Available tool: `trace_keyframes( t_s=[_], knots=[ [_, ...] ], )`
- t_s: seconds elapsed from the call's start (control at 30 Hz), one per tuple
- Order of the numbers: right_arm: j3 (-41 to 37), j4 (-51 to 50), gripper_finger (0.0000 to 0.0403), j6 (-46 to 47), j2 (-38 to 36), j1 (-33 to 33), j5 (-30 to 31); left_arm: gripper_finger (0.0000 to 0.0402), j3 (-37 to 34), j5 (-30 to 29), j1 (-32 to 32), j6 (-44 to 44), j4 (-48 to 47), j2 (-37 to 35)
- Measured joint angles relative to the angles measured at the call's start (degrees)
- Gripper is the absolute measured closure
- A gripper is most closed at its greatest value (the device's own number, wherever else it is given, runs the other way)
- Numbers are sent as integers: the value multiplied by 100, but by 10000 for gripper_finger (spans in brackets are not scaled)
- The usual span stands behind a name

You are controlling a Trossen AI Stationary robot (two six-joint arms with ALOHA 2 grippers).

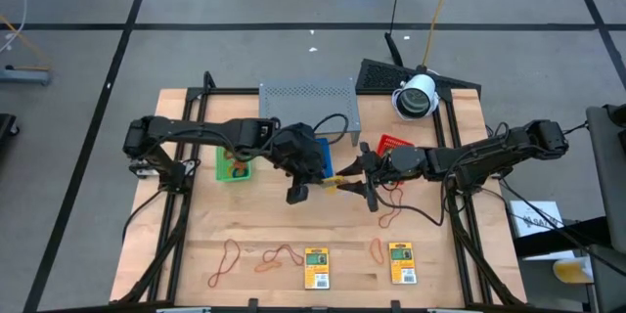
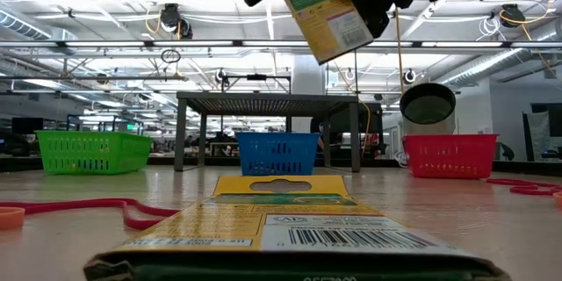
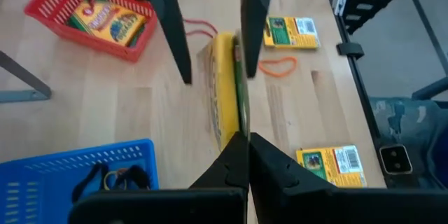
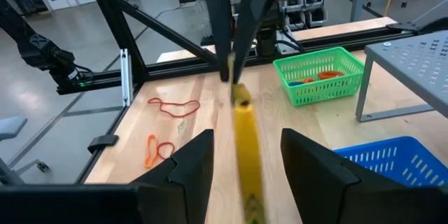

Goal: Pick & Place Office Desk Supplies
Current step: Put the crayon pack into the orange bin

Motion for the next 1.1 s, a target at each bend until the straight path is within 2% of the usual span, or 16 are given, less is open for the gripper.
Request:
trace_keyframes(
  t_s=[0.1,0.2,0.27,0.4,0.57,0.7,0.9,1.1],
  knots=[
    [0,4,250,0,0,1,2,401,5,-5,29,-2,-23,0],
    [0,60,272,0,0,2,35,401,5,-7,28,0,-19,0],
    [0,85,299,-2,0,2,161,401,5,-8,28,24,-18,-3],
    [0,78,380,-131,0,3,287,401,5,-36,27,25,-26,-3],
    [0,66,383,-349,0,93,723,379,5,-145,30,169,-42,-3],
    [-1,85,383,-411,-37,135,738,347,5,-138,25,571,-142,-7],
    [-7,63,383,-432,-183,197,806,289,5,-120,81,669,-323,-18],
    [-9,-389,383,-401,-680,201,1444,231,12,-141,236,769,-572,-128]
  ],
)
